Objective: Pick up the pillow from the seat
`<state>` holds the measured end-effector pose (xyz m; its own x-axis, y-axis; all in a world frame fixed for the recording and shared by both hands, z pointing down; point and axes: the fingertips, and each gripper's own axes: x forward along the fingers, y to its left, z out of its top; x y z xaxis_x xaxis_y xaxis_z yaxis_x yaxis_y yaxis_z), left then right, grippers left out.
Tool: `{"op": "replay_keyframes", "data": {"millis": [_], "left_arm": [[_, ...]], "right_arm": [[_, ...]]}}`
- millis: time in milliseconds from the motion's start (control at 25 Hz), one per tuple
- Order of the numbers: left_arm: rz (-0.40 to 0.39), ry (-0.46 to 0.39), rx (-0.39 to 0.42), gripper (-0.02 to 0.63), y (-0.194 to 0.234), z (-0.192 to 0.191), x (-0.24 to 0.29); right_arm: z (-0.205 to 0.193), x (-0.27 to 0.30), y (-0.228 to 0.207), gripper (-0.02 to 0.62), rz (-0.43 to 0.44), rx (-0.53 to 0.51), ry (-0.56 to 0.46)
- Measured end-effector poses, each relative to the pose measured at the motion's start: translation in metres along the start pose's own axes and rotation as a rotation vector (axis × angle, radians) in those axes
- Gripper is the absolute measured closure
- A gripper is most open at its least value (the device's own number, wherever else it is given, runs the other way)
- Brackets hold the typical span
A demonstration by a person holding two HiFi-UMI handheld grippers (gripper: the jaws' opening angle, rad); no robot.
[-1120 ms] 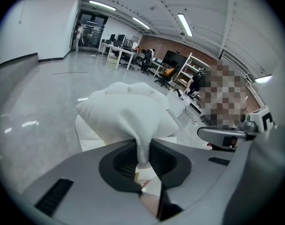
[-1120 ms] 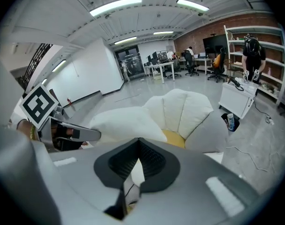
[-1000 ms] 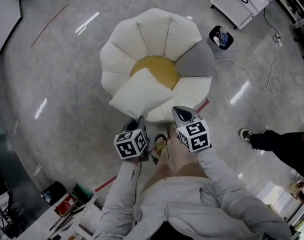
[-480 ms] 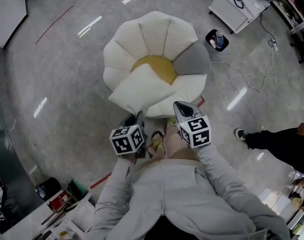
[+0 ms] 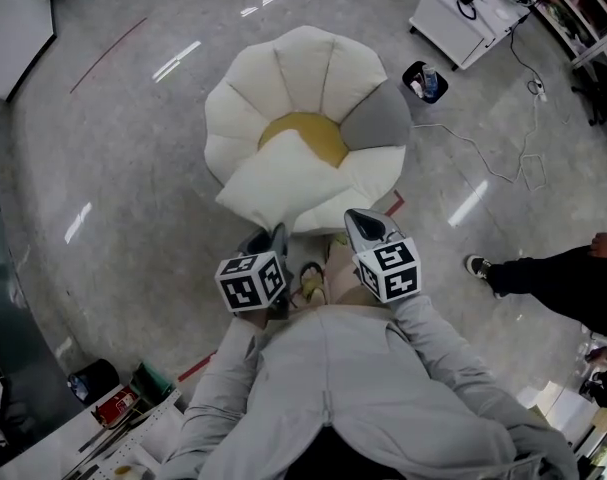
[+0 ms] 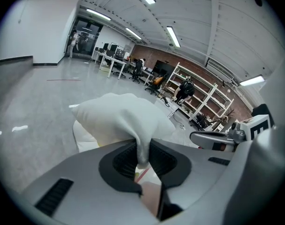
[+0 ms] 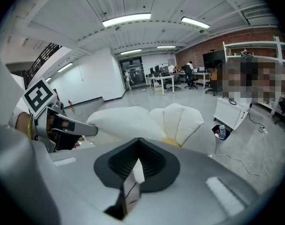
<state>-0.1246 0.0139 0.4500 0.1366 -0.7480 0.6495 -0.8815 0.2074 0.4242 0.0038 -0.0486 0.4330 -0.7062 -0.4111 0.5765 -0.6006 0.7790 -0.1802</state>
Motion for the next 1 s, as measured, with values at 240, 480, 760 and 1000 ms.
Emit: {"op": "replay_keyframes", "data": {"millis": [240, 480, 760, 1000], "left_arm": [[-0.012, -0.01, 0.004, 0.555, -0.003, 0.0, -0.005], [0.003, -0.019, -0.005, 0.555, 0.004, 0.001, -0.009], [0.015, -0.023, -0.016, 0.555, 0.01, 0.004, -0.01], [0.017, -0.03, -0.014, 0.555, 0.008, 0.007, -0.008]], "right_arm": [[0.001, -0.005, 0.002, 0.595, -0.003, 0.002, -0.01], [0.007, -0.006, 0.006, 0.595, 0.003, -0.014, -0.019], [0.013, 0.0, 0.011, 0.595, 0.02, -0.031, -0.016], [0.015, 0.002, 0.011, 0.595, 0.025, -0.042, -0.016]]}}
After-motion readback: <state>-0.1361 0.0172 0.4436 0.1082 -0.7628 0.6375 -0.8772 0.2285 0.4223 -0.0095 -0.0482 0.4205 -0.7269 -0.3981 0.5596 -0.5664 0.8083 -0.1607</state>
